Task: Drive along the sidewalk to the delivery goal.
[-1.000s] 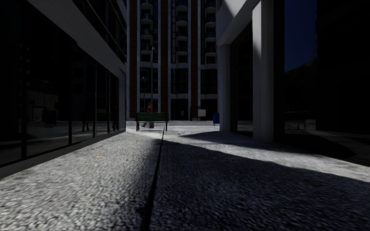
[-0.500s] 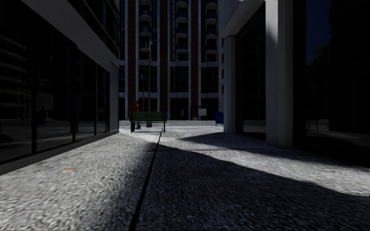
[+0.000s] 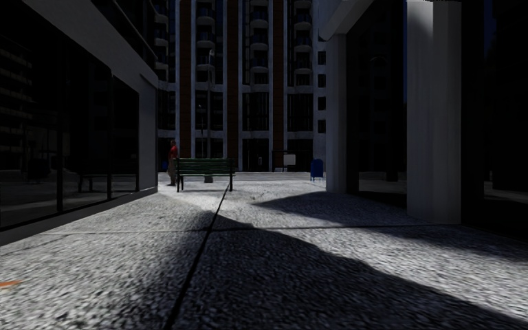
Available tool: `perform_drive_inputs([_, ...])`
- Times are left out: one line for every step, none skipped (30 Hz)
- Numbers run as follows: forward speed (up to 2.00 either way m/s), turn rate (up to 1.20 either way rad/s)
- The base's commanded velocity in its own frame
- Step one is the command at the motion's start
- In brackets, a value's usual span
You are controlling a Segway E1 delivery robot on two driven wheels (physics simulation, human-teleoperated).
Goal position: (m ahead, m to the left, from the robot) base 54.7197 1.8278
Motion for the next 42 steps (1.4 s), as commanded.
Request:
perform_drive_inputs([2.0,-1.2])
perform_drive_inputs([2.0,-1.2])
perform_drive_inputs([2.0,-1.2])
perform_drive_inputs([2.0,-0.89])
perform_drive_inputs([2.0,0.0])
perform_drive_inputs([2.0,0.0])
perform_drive_inputs([2.0,0.0])
perform_drive_inputs([2.0,0.0])
perform_drive_inputs([2.0,0.0])
perform_drive_inputs([2.0,0.0])
perform_drive_inputs([2.0,0.0])
perform_drive_inputs([2.0,0.0])
perform_drive_inputs([2.0,0.0])
perform_drive_inputs([2.0,0.0])
perform_drive_inputs([2.0,0.0])
perform_drive_inputs([2.0,0.0])
perform_drive_inputs([2.0,0.0])
perform_drive_inputs([2.0,0.0])
perform_drive_inputs([2.0,0.0])
perform_drive_inputs([2.0,0.0])
perform_drive_inputs([2.0,0.0])
perform_drive_inputs([2.0,0.0])
perform_drive_inputs([2.0,0.0])
perform_drive_inputs([2.0,0.0])
perform_drive_inputs([2.0,0.0])
perform_drive_inputs([2.0,0.0])
perform_drive_inputs([2.0,0.0])
perform_drive_inputs([2.0,0.0])
perform_drive_inputs([2.0,-0.69])
perform_drive_inputs([2.0,-1.2])
perform_drive_inputs([2.0,-1.2])
perform_drive_inputs([2.0,-1.2])
perform_drive_inputs([2.0,-0.75])
perform_drive_inputs([2.0,-0.75])
perform_drive_inputs([2.0,0.0])
perform_drive_inputs([2.0,0.0])
perform_drive_inputs([2.0,0.0])
perform_drive_inputs([2.0,0.0])
perform_drive_inputs([2.0,0.0])
perform_drive_inputs([2.0,0.0])
perform_drive_inputs([2.0,0.0])
perform_drive_inputs([2.0,0.0])
